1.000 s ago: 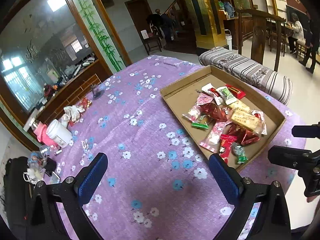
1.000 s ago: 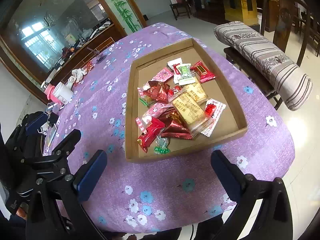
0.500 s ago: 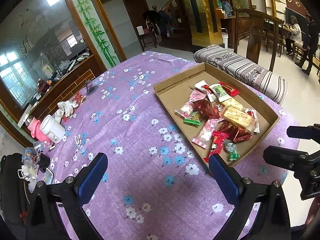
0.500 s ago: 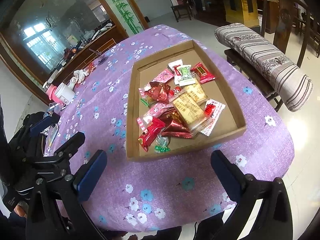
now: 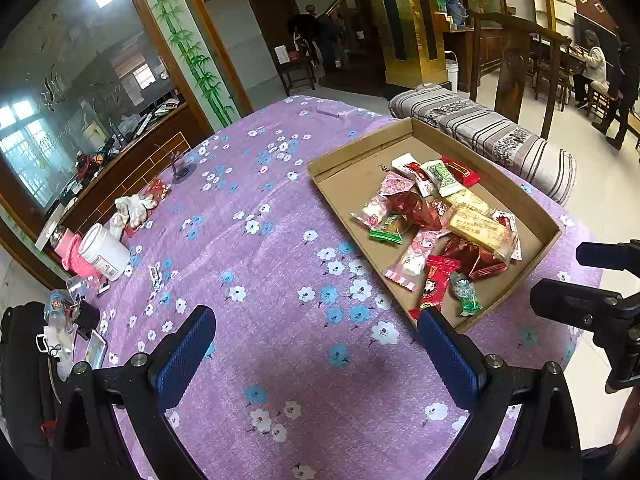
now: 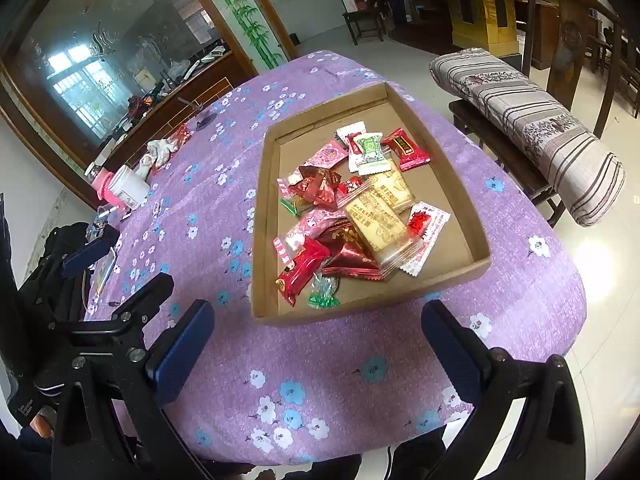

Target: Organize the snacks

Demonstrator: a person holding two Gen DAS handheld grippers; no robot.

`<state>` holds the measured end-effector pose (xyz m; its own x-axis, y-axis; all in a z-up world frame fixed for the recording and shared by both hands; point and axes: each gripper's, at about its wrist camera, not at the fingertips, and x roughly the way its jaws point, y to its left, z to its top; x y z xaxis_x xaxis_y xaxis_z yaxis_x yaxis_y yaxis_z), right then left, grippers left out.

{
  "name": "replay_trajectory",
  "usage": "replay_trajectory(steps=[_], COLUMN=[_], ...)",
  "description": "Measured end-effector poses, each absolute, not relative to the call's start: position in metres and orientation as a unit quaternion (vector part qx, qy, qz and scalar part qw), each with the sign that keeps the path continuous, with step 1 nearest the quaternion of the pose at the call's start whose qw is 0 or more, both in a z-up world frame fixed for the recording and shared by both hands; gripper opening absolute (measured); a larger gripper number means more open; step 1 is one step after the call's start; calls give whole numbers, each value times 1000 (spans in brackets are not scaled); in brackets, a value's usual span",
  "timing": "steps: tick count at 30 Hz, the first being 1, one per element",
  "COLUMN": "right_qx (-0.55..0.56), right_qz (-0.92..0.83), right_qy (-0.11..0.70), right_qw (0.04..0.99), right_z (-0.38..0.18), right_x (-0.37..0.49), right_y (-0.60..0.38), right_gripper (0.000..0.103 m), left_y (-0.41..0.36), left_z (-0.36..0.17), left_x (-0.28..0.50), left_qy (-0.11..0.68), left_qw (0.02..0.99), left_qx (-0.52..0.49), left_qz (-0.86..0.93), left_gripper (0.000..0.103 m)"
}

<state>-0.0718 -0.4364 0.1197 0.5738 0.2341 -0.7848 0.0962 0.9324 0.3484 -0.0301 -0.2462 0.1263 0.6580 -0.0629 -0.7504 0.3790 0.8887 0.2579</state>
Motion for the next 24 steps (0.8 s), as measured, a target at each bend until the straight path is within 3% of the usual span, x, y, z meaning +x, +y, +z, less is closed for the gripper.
replay_trajectory(steps=[24], right_qx=[175], right_qz=[45], right_qy=[468], right_qw=[865], right_z=[111], right_x=[-57], right_y=[-434], right_gripper=[103], left_y=[-240], left_z=[118], left_x=[-16], left_qy=[422], left_qw=[879], left_qx=[182], left_qz=[-128], left_gripper=[102])
